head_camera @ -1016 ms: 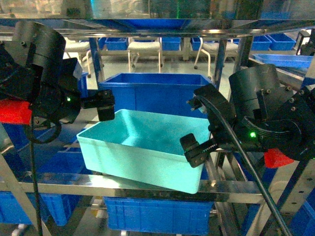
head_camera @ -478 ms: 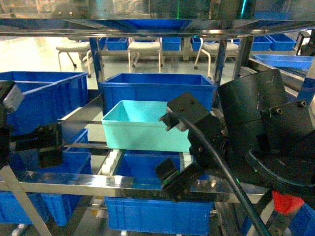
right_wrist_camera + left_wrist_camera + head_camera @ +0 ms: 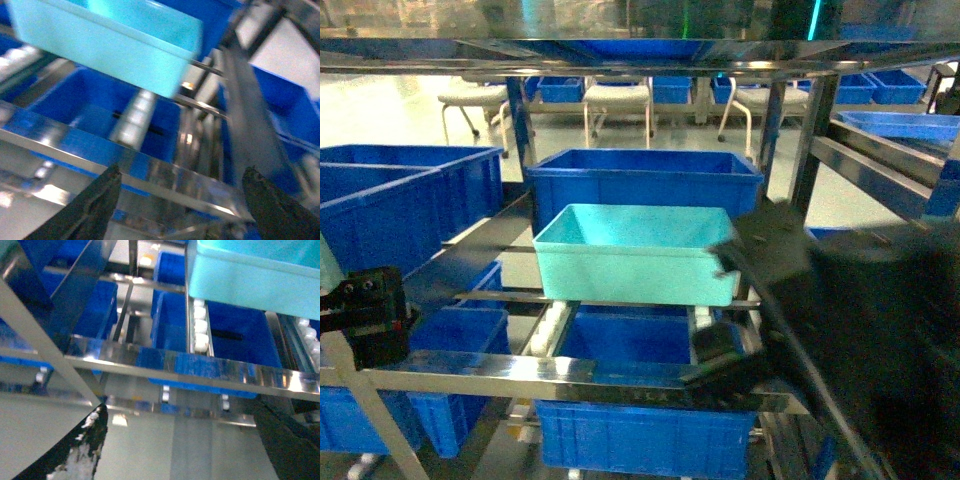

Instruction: Organize blue bins on left shelf correctly

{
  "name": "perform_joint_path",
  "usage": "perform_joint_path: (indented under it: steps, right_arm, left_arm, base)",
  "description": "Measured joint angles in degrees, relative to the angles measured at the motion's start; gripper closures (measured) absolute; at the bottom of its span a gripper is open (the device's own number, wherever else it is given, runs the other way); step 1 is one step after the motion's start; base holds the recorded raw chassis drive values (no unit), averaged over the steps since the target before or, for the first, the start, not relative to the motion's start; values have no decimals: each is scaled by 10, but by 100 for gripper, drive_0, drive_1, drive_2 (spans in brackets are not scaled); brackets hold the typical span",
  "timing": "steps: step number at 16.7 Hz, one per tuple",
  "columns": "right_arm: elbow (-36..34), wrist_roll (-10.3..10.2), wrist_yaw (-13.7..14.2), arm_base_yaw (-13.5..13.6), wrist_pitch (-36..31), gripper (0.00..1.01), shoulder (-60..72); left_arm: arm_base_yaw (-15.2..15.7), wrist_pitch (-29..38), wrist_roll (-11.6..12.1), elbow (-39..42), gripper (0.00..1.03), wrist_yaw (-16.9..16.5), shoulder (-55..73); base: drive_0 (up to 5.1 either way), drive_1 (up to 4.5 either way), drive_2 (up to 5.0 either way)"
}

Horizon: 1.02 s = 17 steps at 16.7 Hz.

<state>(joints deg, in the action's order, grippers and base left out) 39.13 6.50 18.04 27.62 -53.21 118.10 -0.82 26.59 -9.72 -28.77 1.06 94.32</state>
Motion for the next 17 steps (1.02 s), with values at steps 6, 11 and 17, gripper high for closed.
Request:
perform_joint_path:
  steps: [6, 11, 17]
  right_arm:
    - [-289, -57, -36, -134, -199, 99, -240]
    - [-351, -57, -86, -185, -181, 99, -411]
    - [-368, -57, -104, -202, -126, 99, -484]
  left_arm:
    - [9, 444, 87, 230, 93, -9, -147]
    - [9, 311, 88, 262, 101, -10, -315]
    - [9, 235, 88, 263, 101, -10, -407]
  base:
    - [0, 0, 0]
    - [0, 0, 0]
    - [0, 0, 0]
